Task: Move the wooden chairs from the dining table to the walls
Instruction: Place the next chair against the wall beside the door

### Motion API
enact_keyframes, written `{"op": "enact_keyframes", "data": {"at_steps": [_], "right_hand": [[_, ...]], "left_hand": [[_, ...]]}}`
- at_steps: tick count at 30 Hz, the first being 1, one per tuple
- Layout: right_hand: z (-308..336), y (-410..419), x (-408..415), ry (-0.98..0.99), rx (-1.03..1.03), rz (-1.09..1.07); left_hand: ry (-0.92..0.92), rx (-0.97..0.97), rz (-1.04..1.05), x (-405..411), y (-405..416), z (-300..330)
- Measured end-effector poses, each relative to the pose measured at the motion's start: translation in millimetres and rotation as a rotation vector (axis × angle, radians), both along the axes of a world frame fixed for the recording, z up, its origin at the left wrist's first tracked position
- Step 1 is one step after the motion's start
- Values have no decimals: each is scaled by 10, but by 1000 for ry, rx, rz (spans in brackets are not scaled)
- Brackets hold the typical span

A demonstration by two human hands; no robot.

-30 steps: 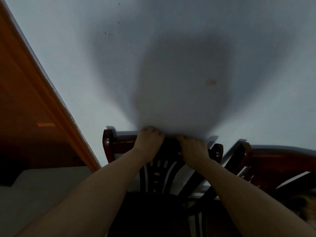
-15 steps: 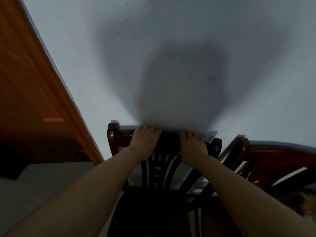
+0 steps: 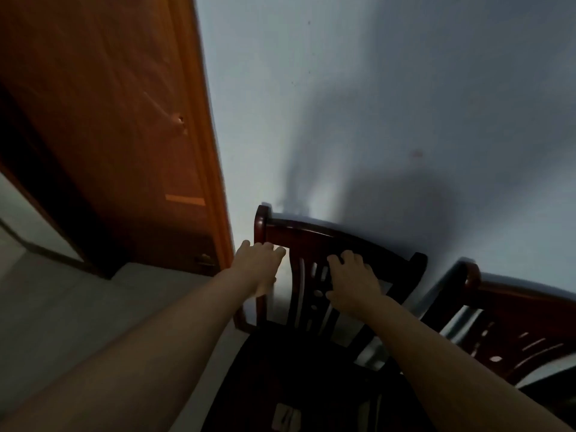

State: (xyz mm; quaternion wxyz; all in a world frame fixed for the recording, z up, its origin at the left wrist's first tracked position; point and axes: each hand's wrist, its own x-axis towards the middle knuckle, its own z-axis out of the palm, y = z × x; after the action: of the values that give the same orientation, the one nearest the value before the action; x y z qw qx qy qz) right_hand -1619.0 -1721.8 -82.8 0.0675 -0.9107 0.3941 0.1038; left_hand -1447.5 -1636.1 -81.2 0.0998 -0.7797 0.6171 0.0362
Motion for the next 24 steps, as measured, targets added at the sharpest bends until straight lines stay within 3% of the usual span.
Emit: {"op": "enact_keyframes", "data": {"at_steps": [14,24], "right_hand": [[303,1144,442,-50,19,332],[376,2384,1697,-76,-20,636]], "left_hand": [[46,13,280,92,1710,406],[93,43,608,908,3217,452]]}}
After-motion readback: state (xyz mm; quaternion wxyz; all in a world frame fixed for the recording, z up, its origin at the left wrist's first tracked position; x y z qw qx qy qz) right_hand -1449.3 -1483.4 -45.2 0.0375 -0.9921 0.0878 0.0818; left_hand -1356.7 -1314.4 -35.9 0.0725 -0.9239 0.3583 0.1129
